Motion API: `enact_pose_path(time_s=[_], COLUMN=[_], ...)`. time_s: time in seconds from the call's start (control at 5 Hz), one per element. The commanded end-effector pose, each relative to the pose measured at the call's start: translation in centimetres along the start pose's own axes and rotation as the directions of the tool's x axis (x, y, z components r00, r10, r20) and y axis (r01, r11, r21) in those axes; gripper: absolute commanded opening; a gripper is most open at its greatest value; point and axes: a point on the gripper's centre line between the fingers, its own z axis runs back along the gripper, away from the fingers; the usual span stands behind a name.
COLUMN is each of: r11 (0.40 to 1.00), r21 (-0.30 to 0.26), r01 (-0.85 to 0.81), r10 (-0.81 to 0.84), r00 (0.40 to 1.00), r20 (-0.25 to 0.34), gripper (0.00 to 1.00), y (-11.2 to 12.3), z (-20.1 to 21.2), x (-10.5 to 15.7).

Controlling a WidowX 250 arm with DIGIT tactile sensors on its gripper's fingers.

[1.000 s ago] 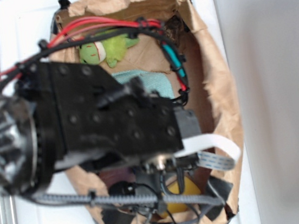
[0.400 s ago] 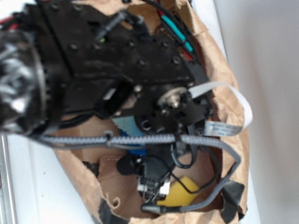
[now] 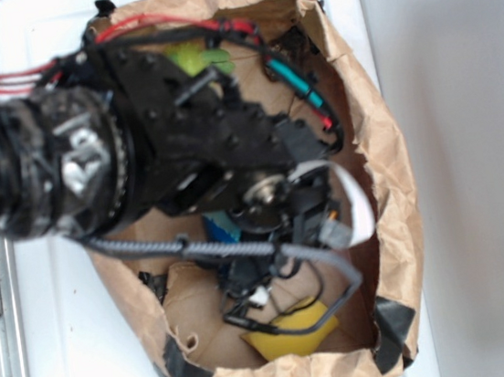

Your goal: Grab the green sponge.

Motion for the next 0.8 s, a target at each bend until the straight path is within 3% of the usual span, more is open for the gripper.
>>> enact_pose_path(time_s=[0.0,0.6], r11=[0.970,0.953], r21=[-0.121,-0.192], r01=[0.209,0.234], r10=[-0.204,-0.215], r00=[0.977,0.970], r20=[0.055,0.115], gripper=[1.00,1.00], y=[-3.2,-6.7], z=[1.0,-0.7], x=[1.2,2.8])
